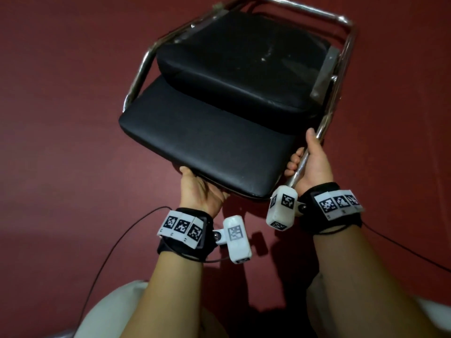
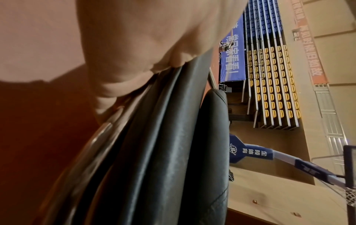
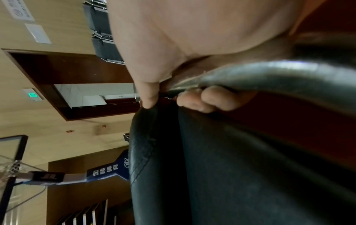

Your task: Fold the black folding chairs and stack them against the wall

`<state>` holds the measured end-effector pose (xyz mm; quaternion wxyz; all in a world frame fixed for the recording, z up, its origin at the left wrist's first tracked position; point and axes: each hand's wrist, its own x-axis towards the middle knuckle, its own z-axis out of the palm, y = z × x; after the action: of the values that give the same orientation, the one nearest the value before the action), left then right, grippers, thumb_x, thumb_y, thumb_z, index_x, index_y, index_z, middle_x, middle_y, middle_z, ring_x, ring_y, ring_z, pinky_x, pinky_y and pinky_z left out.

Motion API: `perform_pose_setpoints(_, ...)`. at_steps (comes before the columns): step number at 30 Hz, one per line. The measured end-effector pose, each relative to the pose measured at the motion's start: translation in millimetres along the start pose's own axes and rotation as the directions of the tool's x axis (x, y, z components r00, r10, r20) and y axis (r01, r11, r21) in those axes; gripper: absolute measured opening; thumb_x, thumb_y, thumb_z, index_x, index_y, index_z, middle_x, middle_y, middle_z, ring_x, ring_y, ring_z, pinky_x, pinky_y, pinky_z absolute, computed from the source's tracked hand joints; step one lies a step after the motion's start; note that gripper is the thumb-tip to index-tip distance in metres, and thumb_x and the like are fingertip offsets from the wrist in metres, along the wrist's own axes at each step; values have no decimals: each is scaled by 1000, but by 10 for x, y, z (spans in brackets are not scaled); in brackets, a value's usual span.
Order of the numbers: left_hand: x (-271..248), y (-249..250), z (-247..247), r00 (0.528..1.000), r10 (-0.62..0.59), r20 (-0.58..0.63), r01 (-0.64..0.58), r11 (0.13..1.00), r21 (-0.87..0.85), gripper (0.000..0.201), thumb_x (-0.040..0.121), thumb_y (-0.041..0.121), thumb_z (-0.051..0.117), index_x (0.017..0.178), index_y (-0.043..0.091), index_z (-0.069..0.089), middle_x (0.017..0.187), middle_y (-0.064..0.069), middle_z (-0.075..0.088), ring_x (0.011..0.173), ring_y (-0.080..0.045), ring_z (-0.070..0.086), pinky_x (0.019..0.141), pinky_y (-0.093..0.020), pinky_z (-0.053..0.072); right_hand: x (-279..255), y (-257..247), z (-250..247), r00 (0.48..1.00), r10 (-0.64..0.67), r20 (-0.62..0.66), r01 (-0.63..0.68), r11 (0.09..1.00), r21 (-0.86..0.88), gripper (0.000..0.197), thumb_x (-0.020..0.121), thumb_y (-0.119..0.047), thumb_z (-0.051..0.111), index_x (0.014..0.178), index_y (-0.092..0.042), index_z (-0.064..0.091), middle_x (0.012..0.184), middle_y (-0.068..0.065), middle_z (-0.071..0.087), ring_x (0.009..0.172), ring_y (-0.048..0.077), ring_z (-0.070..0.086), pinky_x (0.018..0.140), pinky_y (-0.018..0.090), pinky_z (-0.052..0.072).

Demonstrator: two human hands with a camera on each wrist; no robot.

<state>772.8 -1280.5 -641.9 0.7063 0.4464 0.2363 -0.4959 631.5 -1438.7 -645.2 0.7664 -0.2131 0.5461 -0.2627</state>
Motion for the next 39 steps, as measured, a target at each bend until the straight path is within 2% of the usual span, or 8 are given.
perform_pose_setpoints(9, -459, 14, 361, 991, -33, -128, 44, 996, 84, 79, 98, 71, 13, 135, 17, 57, 123, -11, 70, 117, -34, 65, 98, -57, 51, -244, -310, -26, 986, -6, -167, 4, 1000, -12, 51, 74, -64, 71, 56, -23, 46, 52, -5, 39, 42, 11, 35, 41, 23, 29)
perform_pose_setpoints(12, -744, 146, 542, 988, -37, -148, 53, 993, 107, 79, 99, 70, 13, 130, 16, 60, 122, -13, 70, 122, -37, 61, 102, -59, 47, -476, -461, 80, 980, 13, -199, -14, 1000, -2, 51, 76, -62, 70, 56, -24, 44, 53, -5, 38, 42, 11, 34, 42, 23, 28)
perform_pose_setpoints(15, -1020, 298, 790, 984, -46, -169, 66, 991, 114, 80, 99, 70, 11, 129, 14, 61, 124, -14, 69, 127, -39, 56, 105, -62, 43, -738, -736, 191, 976, 77, -202, -74, 997, 23, 49, 77, -61, 70, 58, -24, 44, 54, -6, 37, 43, 10, 33, 42, 24, 27)
perform_pose_setpoints(18, -1289, 436, 1110, 979, -54, -199, 81, 988, 128, 80, 100, 69, 11, 133, 14, 59, 123, -15, 70, 118, -38, 64, 98, -62, 49, -964, -1109, 283, 970, 158, -185, -151, 987, 53, 48, 79, -61, 68, 59, -24, 45, 54, -7, 37, 43, 9, 33, 43, 23, 27)
perform_pose_setpoints(25, -1954, 763, 2177, 950, -63, -306, 112, 983, 147, 79, 99, 70, 13, 118, 13, 64, 104, -12, 76, 111, -34, 66, 97, -63, 50, -1350, -2182, 500, 934, 292, -206, -282, 956, 78, 48, 78, -62, 69, 63, -22, 46, 57, -8, 37, 46, 9, 34, 45, 22, 29)
perform_pose_setpoints(30, -2409, 1034, 3077, 940, -54, -337, 122, 975, 185, 70, 101, 67, 18, 118, 16, 63, 114, -11, 70, 108, -34, 66, 89, -55, 56, -1596, -3015, 743, 910, 355, -216, -340, 935, 102, 48, 88, -56, 62, 65, -19, 43, 54, -5, 35, 40, 8, 33, 37, 17, 29)
perform_pose_setpoints(36, -2738, 1351, 4267, 939, -16, -345, 102, 967, 235, 65, 93, 74, 37, 120, 19, 62, 117, -7, 70, 112, -29, 63, 103, -52, 46, -1717, -4147, 972, 900, 399, -176, -388, 917, 94, 38, 96, -42, 58, 73, -14, 48, 63, -3, 41, 43, 8, 41, 39, 16, 40)
perform_pose_setpoints(39, -2783, 1423, 4754, 959, -32, -281, 121, 944, 307, 43, 95, 58, 53, 112, 19, 64, 111, -5, 72, 108, -26, 63, 101, -48, 47, -1732, -4696, 1038, 889, 437, -138, -434, 899, 51, 35, 103, -33, 46, 74, -13, 47, 69, -1, 46, 51, 11, 48, 45, 20, 46)
